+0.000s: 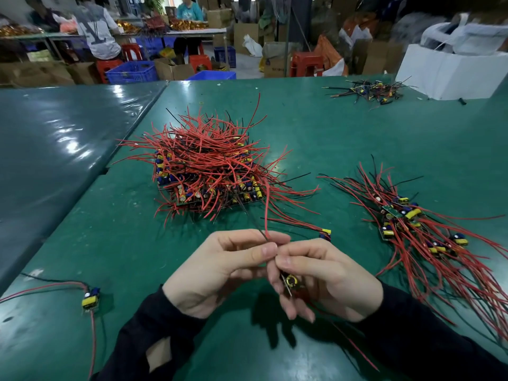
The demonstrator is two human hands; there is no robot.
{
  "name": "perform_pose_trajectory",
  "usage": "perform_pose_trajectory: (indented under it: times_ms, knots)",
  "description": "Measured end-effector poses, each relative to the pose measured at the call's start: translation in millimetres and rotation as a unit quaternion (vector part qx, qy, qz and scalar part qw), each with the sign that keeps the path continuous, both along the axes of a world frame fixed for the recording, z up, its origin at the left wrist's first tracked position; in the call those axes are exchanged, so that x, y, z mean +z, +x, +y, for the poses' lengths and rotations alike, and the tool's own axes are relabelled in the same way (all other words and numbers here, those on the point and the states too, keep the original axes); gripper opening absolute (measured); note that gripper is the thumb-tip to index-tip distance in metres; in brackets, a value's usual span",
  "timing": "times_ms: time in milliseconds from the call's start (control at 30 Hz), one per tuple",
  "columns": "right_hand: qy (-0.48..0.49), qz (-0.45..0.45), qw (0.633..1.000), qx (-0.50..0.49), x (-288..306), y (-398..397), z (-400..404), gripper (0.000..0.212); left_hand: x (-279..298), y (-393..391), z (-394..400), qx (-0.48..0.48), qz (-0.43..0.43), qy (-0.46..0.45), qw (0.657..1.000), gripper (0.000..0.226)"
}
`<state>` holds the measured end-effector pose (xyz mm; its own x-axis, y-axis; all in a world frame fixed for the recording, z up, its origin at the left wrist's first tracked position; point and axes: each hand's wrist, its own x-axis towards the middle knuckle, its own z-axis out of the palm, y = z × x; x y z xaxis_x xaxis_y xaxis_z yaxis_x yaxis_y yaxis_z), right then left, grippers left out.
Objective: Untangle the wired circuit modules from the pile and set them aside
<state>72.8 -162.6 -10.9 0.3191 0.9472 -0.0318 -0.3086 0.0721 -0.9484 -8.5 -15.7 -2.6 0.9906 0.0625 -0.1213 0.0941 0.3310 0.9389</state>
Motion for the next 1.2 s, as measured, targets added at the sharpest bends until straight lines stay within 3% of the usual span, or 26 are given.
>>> perform_pose_trajectory:
  times_ms: [167,300,433,500,600,667,733,833,967,1100,1200]
  knots:
    - [-0.007,-0.013,0.999,-0.051,-3,-1,2,0.022,-1,3,-5,0.100,-0.038,0.005,0.994,0.019]
    - [-0.012,-0.149,0.979,-0.136,-6,-5,4,0.019,-4,4,-5,0.190,-0.073,0.081,0.976,0.028]
    - [-0.022,-0.169,0.977,-0.125,-8,-6,2,0.020,-2,3,-1,0.197,-0.051,0.037,0.978,0.026]
    - [-0.032,-0.189,0.974,-0.123,-10,-7,3,0.020,-3,3,1,0.219,-0.061,0.066,0.972,0.024]
    - [-0.041,-0.322,0.931,-0.167,-16,-9,3,0.019,-7,5,-4,0.269,-0.086,0.145,0.948,0.004]
    - [-0.048,-0.416,0.890,-0.183,-17,-8,3,0.021,-11,8,-10,0.304,-0.089,0.220,0.923,0.017]
    - [-0.040,-0.377,0.908,-0.179,-16,-9,3,0.020,-10,8,-9,0.306,-0.088,0.206,0.925,0.014]
    - [-0.034,-0.315,0.937,-0.150,-16,-10,3,0.019,-7,7,2,0.311,-0.090,0.092,0.942,0.007]
    - [-0.026,-0.333,0.933,-0.135,-16,-12,4,0.023,-7,7,-1,0.331,-0.093,0.106,0.933,0.015]
    - [-0.025,-0.343,0.932,-0.112,-16,-14,3,0.022,-3,8,6,0.362,-0.107,0.056,0.924,0.005]
    - [-0.016,-0.333,0.938,-0.094,-14,-15,2,0.021,-1,7,9,0.391,-0.132,0.071,0.908,0.006]
